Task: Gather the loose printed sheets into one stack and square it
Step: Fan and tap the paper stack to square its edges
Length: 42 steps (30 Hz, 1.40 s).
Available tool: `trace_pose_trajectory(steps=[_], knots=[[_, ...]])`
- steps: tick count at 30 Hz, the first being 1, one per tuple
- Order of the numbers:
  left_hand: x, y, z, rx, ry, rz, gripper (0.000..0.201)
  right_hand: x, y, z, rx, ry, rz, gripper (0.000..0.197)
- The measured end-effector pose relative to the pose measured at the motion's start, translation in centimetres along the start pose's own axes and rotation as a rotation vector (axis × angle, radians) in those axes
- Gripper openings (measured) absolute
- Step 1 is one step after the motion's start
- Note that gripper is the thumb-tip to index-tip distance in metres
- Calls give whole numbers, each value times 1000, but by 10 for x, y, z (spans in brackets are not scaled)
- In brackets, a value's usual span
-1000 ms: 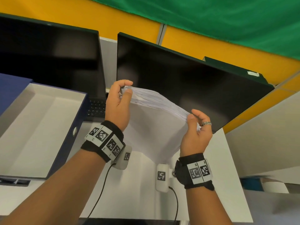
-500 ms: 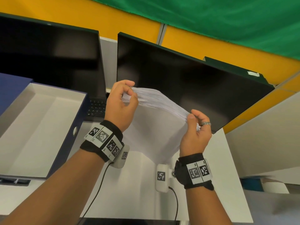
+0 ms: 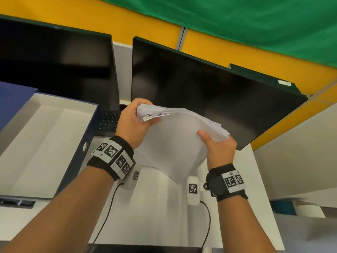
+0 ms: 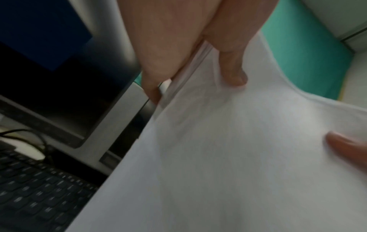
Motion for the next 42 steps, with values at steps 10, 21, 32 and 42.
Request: trace_pose_trajectory(steps=[10,21,32,42], knots=[[-4,11,-26,125,12,-136,46,-4,12,16,-68,-29,-91,44],[-5,21,-54,179,110,-137,41,-5,31,36,-122,-9,-52,33],[14,42,51,-245,-385,223,108,-15,3,-39,155,329,-305,19],[-10,25,47,-104,-457,-74,8,11,4,-54,342,747,43,87]])
Point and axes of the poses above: each hand's wrist, its own y-axis away from the middle knuckle, its own x-axis out of the back of the hand, z = x × y, the point moved 9 cm from there along -y, towards the middle knuckle, and after that the axes turned 15 degrees about x, right-handed, at the moved point
